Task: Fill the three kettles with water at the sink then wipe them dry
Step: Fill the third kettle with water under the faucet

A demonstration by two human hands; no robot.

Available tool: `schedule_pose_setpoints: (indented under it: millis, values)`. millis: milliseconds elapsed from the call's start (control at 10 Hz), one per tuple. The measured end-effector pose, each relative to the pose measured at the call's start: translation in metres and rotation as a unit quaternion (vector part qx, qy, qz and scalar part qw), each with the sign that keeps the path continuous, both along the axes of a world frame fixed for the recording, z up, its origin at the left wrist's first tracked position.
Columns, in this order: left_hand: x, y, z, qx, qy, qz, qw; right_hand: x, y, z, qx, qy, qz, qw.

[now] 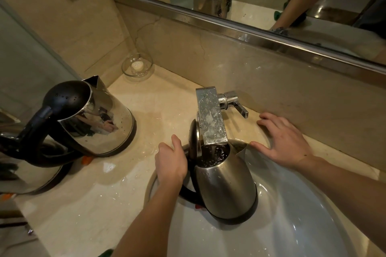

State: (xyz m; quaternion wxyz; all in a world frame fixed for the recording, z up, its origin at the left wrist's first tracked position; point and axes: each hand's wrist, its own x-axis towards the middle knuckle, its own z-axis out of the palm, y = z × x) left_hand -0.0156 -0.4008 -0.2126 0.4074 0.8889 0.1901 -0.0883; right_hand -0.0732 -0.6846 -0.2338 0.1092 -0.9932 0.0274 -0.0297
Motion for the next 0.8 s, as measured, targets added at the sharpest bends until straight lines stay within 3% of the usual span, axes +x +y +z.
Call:
schedule_pose_setpoints:
  millis: [800]
  values:
    - [0.0001, -0.0004, -0.0008, 0.005, 0.008, -0.003, 1.000, -0.0005, -0.0002, -0.0003, 0.000, -0.008, 0.004, 1.000]
